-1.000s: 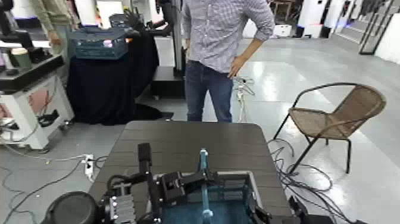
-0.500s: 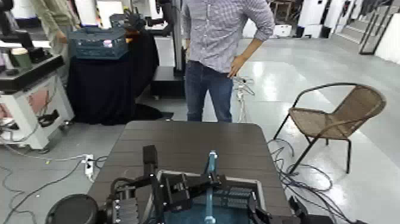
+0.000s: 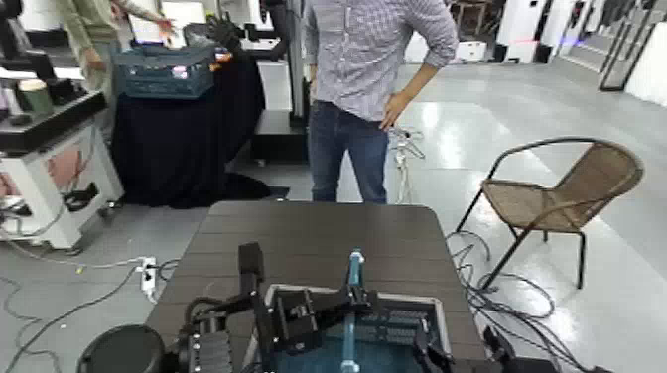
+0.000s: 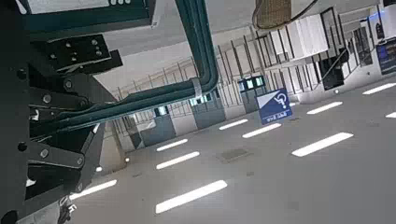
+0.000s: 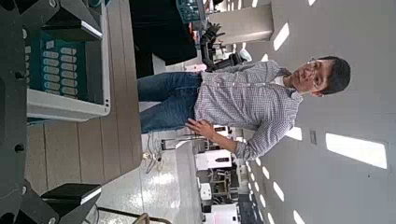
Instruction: Grasp the handle of the crate.
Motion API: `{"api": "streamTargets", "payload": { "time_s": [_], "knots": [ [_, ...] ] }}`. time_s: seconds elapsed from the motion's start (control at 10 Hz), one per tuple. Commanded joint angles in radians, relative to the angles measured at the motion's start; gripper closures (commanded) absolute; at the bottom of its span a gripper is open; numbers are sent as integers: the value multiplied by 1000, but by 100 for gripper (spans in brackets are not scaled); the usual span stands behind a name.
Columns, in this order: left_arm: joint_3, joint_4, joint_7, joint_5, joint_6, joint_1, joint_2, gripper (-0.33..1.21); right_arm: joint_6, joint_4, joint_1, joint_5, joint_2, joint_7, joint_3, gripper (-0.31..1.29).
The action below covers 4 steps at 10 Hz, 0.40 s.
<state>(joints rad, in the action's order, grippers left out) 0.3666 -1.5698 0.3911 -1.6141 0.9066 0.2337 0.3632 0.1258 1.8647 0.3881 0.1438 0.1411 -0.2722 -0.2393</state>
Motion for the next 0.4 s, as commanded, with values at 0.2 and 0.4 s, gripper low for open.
{"api": "streamTargets", "payload": {
  "time_s": [0.2,0.4],
  "knots": [
    [-1,1,0,-3,0,-2,-3,120,0,-1,0,0,0,-1,0,15],
    [-1,2,0,-4,-2,-2,-3,120,-17,5,-2,-6,0,-4,1,15]
  ]
}}
